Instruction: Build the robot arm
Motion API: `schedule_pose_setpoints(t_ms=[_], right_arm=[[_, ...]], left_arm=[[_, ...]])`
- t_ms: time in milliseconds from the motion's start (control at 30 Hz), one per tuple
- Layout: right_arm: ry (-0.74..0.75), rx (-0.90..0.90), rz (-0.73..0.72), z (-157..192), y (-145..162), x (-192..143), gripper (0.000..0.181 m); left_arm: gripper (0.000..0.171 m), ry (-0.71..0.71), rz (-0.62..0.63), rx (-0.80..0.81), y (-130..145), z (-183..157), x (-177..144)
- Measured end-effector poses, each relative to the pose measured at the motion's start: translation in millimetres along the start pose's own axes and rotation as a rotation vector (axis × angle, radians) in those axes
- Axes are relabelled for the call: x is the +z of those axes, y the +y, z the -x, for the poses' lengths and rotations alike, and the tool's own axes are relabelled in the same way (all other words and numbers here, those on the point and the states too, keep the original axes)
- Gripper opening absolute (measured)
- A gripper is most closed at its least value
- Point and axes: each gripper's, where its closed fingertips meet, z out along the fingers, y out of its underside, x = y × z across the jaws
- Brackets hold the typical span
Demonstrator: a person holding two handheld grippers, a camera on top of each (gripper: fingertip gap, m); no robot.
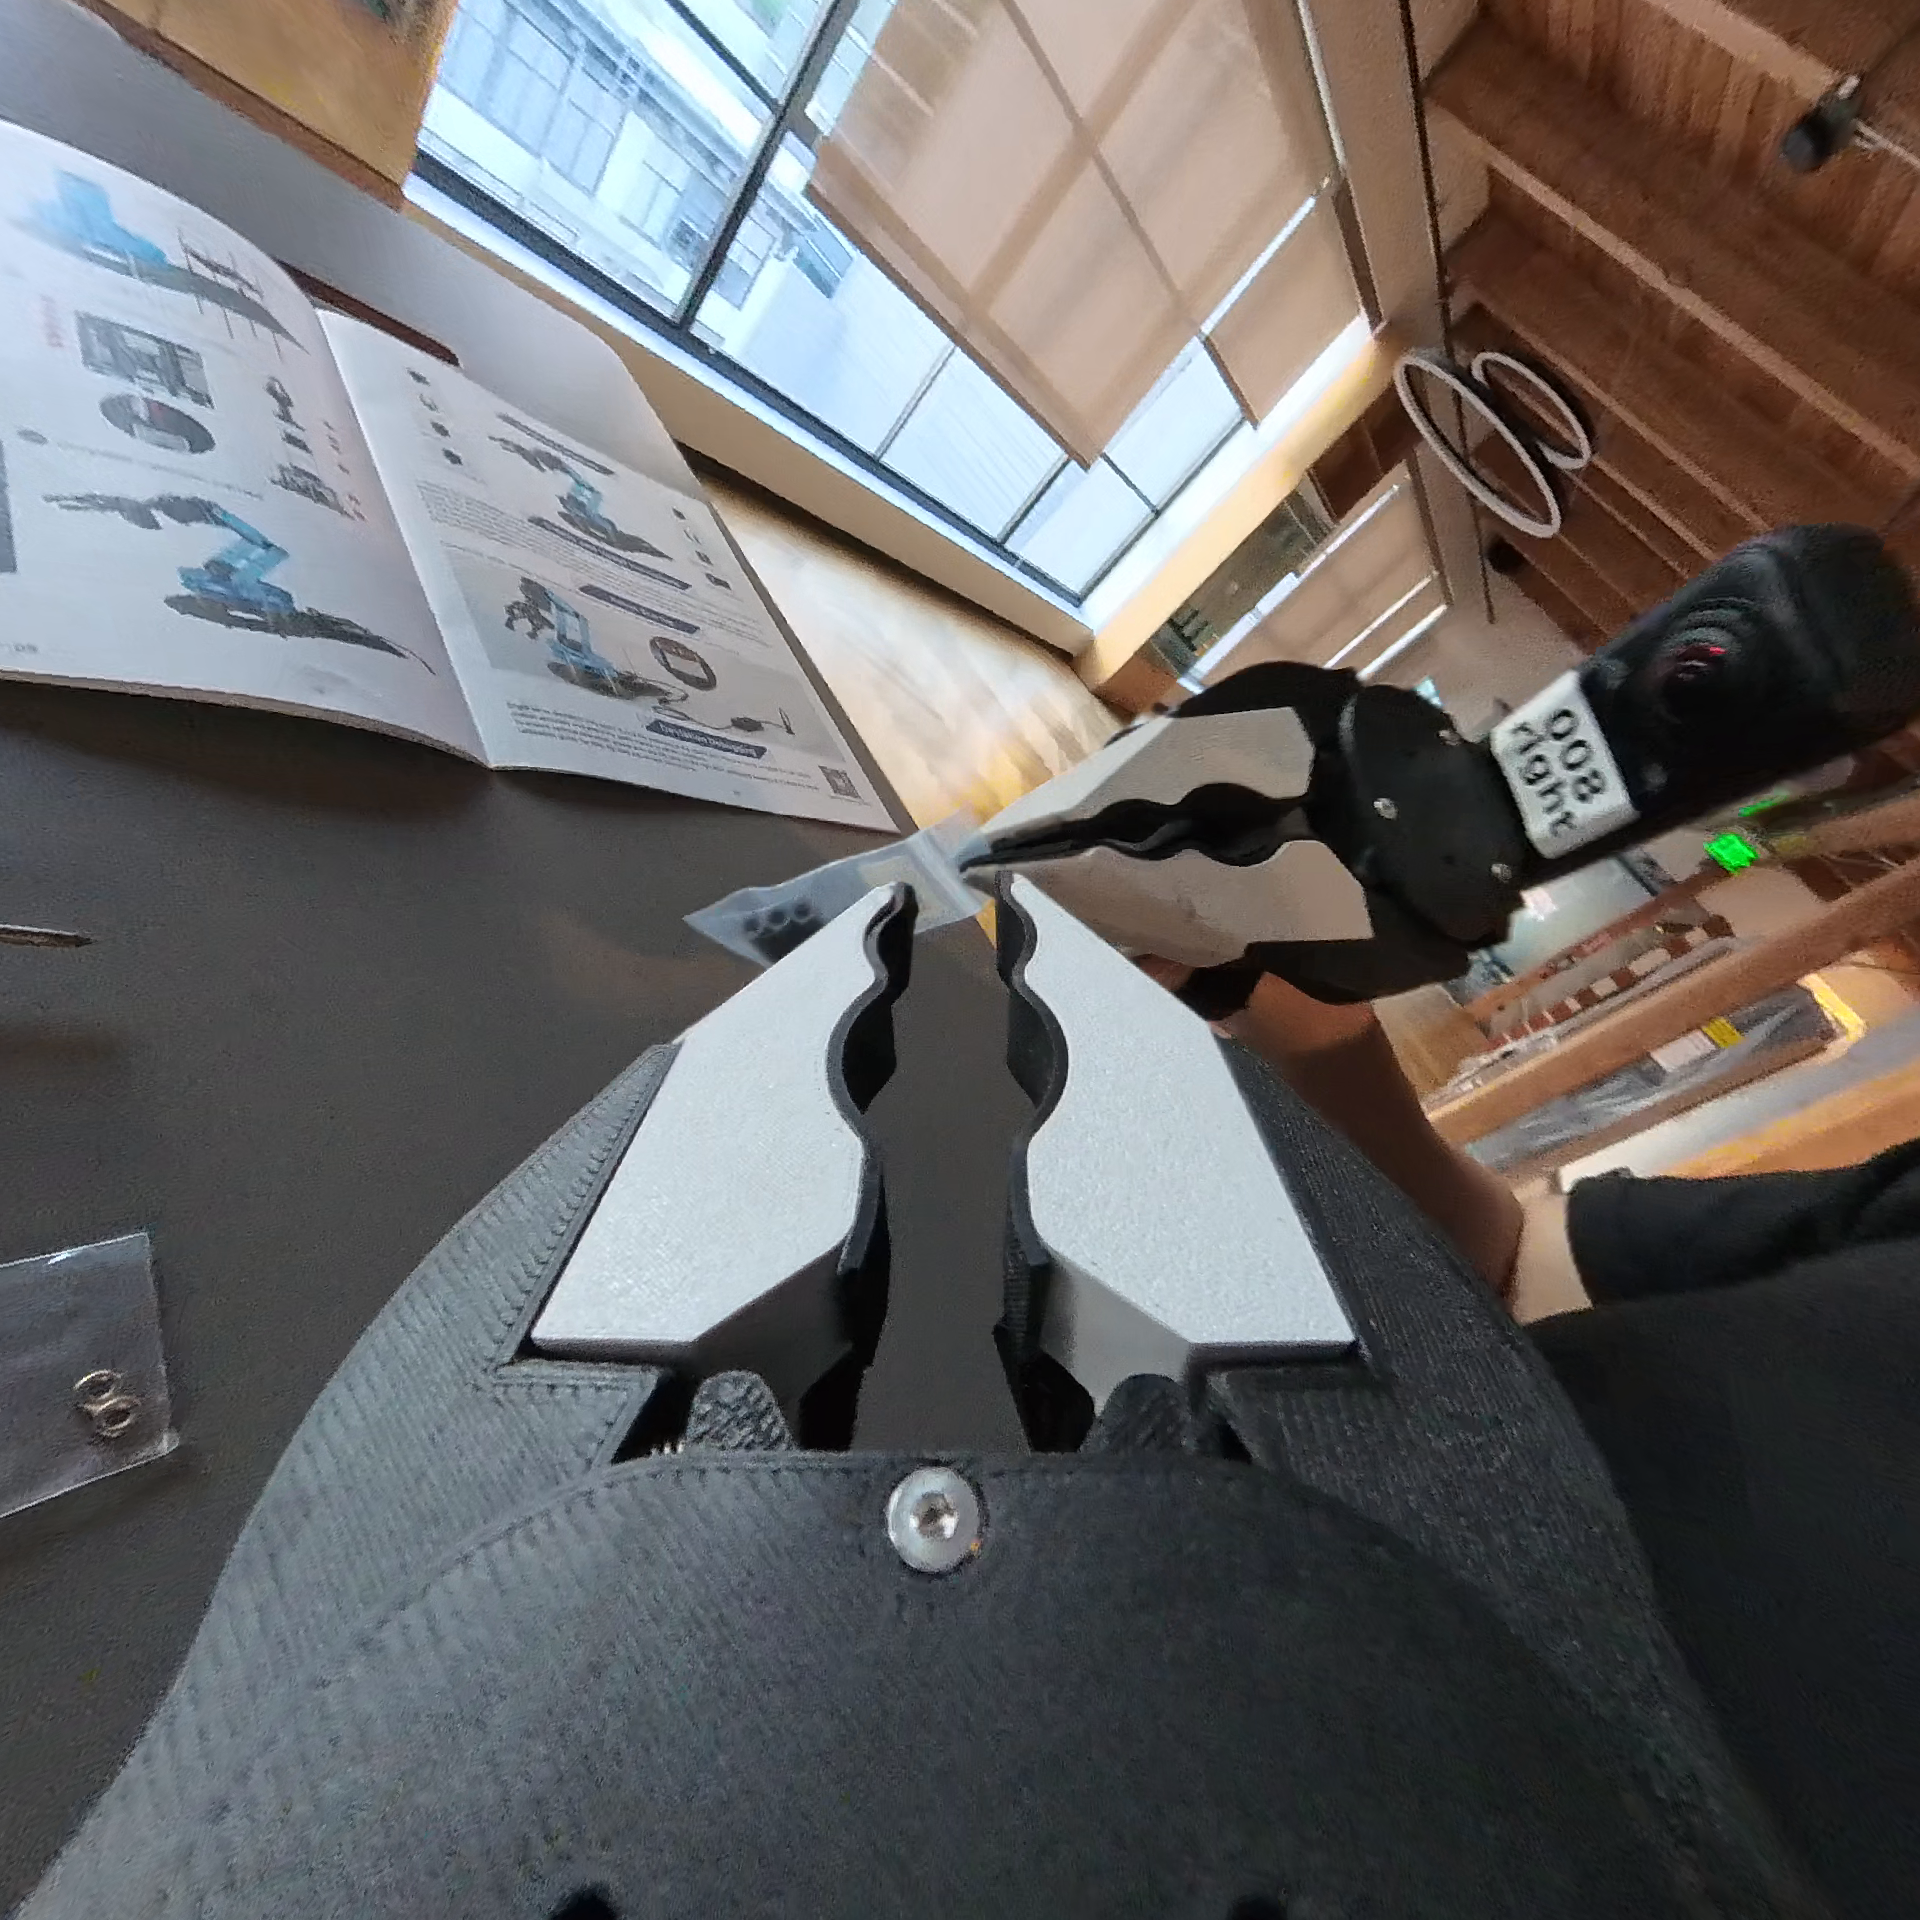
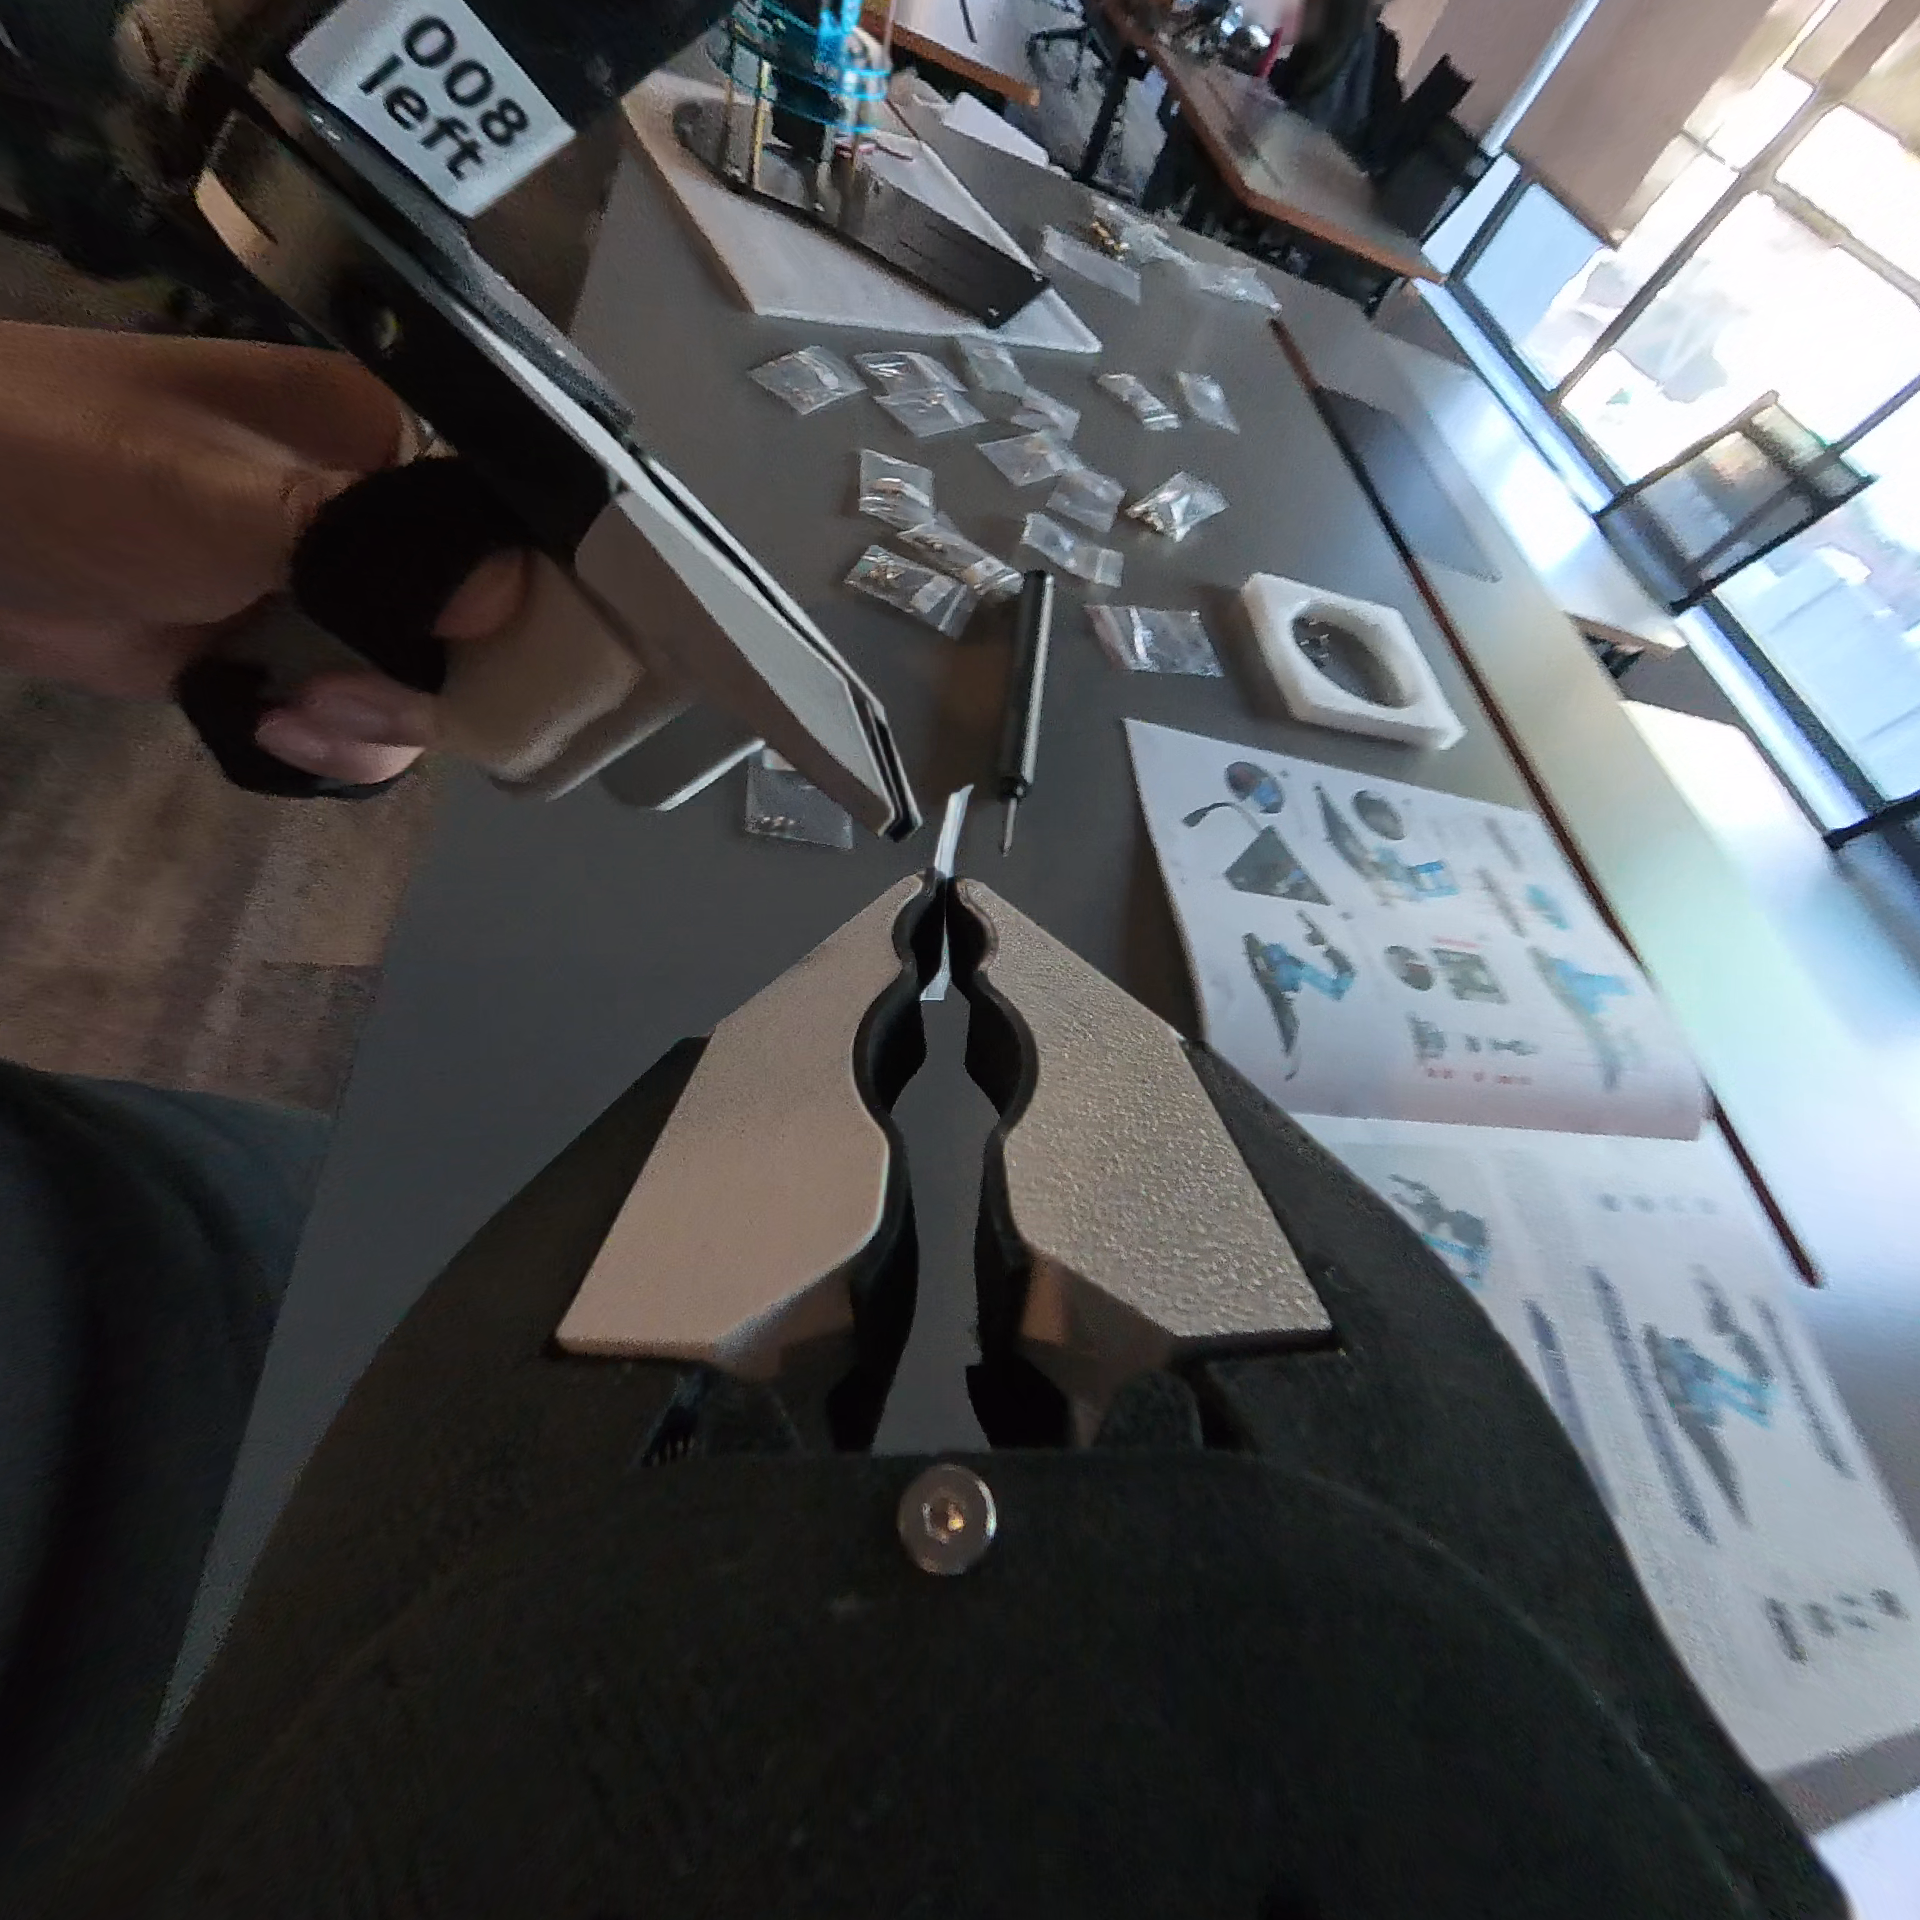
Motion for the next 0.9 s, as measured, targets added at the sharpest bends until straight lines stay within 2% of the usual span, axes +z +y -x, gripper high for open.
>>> schedule_pose_setpoints(t_ms=[200,667,900], right_arm=[[0.105,-0.07,-0.002,-6,-16,-7,0.0],[0.135,-0.121,0.021,0,-21,-4,0.0],[0.142,-0.149,0.04,3,-19,-2,0.0]], left_arm=[[0.023,-0.022,-0.121,-0.045,-18,0,-4],[0.018,0.03,-0.14,-0.083,-19,-9,-2],[0.014,0.066,-0.145,-0.15,-16,-8,-3]])
